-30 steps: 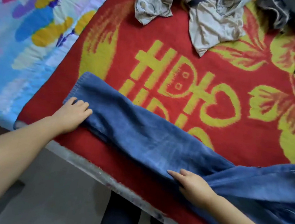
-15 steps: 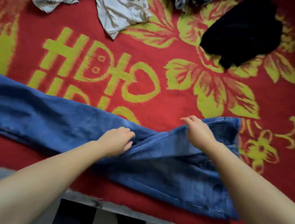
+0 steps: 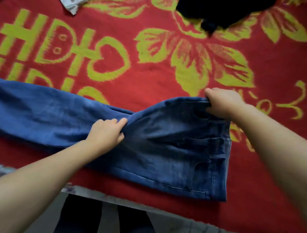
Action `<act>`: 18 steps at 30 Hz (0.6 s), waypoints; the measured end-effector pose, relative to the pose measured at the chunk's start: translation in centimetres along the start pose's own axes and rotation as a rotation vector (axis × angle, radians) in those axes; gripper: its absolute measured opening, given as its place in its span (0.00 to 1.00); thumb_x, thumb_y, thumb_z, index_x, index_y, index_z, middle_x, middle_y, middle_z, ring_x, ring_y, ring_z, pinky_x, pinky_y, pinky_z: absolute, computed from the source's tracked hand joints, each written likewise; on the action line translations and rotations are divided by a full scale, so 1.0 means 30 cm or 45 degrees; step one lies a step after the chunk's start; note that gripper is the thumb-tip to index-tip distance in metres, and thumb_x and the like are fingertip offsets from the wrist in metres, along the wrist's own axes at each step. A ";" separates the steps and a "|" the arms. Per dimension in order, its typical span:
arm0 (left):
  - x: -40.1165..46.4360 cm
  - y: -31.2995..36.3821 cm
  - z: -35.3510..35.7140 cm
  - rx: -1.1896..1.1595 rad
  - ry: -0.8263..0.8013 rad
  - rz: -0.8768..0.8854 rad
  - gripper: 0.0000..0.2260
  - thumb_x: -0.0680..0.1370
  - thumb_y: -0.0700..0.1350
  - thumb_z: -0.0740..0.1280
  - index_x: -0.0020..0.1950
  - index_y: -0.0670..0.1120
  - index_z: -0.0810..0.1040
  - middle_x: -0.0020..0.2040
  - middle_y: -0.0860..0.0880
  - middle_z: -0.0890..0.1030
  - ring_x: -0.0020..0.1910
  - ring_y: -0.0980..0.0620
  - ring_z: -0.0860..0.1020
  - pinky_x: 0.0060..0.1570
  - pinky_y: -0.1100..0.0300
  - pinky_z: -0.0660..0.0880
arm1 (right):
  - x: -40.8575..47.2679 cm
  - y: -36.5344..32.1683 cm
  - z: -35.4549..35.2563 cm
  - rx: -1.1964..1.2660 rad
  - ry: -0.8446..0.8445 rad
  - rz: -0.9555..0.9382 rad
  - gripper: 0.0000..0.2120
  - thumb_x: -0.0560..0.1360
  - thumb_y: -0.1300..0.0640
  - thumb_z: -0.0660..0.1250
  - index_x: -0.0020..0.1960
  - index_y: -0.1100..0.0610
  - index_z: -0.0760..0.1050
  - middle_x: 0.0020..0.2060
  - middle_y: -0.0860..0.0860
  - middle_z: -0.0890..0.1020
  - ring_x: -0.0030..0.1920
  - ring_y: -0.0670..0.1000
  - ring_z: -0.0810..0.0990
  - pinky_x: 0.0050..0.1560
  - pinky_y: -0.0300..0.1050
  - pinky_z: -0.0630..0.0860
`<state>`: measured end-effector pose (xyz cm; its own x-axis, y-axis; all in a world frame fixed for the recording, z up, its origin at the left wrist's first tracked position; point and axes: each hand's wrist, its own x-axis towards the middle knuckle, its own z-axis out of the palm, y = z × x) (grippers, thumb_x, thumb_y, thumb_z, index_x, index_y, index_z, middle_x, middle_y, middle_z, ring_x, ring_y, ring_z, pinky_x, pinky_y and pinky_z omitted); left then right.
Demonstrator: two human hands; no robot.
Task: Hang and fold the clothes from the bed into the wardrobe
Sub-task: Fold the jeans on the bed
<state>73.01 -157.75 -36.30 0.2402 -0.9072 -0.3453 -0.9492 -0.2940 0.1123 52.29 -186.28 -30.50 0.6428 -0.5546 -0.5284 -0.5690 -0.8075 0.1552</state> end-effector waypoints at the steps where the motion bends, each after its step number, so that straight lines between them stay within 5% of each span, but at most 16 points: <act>1: -0.016 0.008 -0.010 0.047 0.034 0.065 0.15 0.67 0.43 0.75 0.51 0.42 0.79 0.34 0.43 0.80 0.29 0.42 0.79 0.28 0.58 0.67 | -0.064 -0.003 -0.011 -0.014 0.044 -0.061 0.12 0.74 0.50 0.64 0.50 0.54 0.64 0.49 0.54 0.77 0.48 0.58 0.78 0.37 0.46 0.69; 3: -0.045 0.020 -0.029 0.108 0.238 0.210 0.10 0.62 0.38 0.75 0.41 0.41 0.81 0.26 0.43 0.75 0.21 0.44 0.74 0.24 0.60 0.67 | -0.220 -0.011 0.008 -0.062 0.079 -0.215 0.13 0.72 0.51 0.65 0.51 0.54 0.65 0.47 0.52 0.76 0.45 0.57 0.79 0.33 0.44 0.66; 5: -0.076 0.033 -0.046 0.134 0.373 0.343 0.05 0.67 0.38 0.65 0.38 0.43 0.80 0.31 0.43 0.76 0.25 0.44 0.75 0.28 0.57 0.70 | -0.381 -0.018 0.060 -0.087 0.123 -0.347 0.14 0.69 0.54 0.70 0.52 0.56 0.71 0.43 0.53 0.77 0.40 0.58 0.80 0.30 0.45 0.69; 8: -0.145 0.048 -0.020 0.134 0.359 0.640 0.15 0.69 0.40 0.58 0.45 0.47 0.83 0.36 0.45 0.77 0.30 0.45 0.75 0.31 0.58 0.71 | -0.552 -0.040 0.215 -0.124 0.009 -0.308 0.11 0.73 0.57 0.66 0.55 0.55 0.71 0.47 0.55 0.77 0.48 0.57 0.79 0.45 0.50 0.74; 10: -0.194 0.078 0.031 0.195 0.102 0.781 0.19 0.70 0.41 0.57 0.53 0.50 0.83 0.38 0.47 0.77 0.34 0.47 0.76 0.33 0.61 0.71 | -0.622 -0.089 0.354 -0.070 -0.307 -0.216 0.14 0.77 0.56 0.58 0.63 0.53 0.65 0.56 0.54 0.72 0.58 0.55 0.74 0.53 0.51 0.70; 13: -0.216 0.110 0.095 0.284 -0.752 0.578 0.19 0.79 0.47 0.54 0.69 0.57 0.71 0.56 0.47 0.74 0.56 0.47 0.74 0.50 0.56 0.70 | -0.656 -0.171 0.463 0.176 -0.646 -0.196 0.18 0.77 0.49 0.60 0.65 0.53 0.65 0.61 0.53 0.73 0.61 0.55 0.74 0.54 0.49 0.69; 14: -0.204 0.121 0.103 0.294 -0.851 0.558 0.17 0.80 0.49 0.54 0.68 0.56 0.70 0.58 0.48 0.73 0.59 0.46 0.72 0.53 0.54 0.69 | -0.651 -0.186 0.475 0.287 -0.690 -0.166 0.17 0.78 0.47 0.60 0.64 0.52 0.67 0.61 0.52 0.75 0.61 0.55 0.75 0.54 0.48 0.71; 16: -0.162 0.156 0.089 0.228 -0.711 0.543 0.13 0.80 0.50 0.55 0.61 0.51 0.74 0.56 0.47 0.75 0.57 0.45 0.74 0.50 0.53 0.71 | -0.621 -0.189 0.480 0.525 -0.505 0.000 0.13 0.79 0.48 0.59 0.61 0.51 0.72 0.58 0.51 0.79 0.58 0.54 0.77 0.50 0.46 0.73; 18: -0.096 0.214 0.073 0.084 -0.293 0.582 0.11 0.78 0.47 0.59 0.55 0.46 0.77 0.49 0.44 0.77 0.48 0.42 0.77 0.41 0.52 0.74 | -0.578 -0.151 0.466 0.824 -0.065 0.346 0.11 0.79 0.52 0.60 0.60 0.51 0.74 0.57 0.51 0.79 0.57 0.54 0.77 0.49 0.47 0.73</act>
<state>65.76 -156.37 -36.62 -0.2461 -0.8469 -0.4714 -0.9593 0.1434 0.2431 36.55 -170.19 -33.72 0.4188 -0.6967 -0.5824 -0.9071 -0.3510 -0.2324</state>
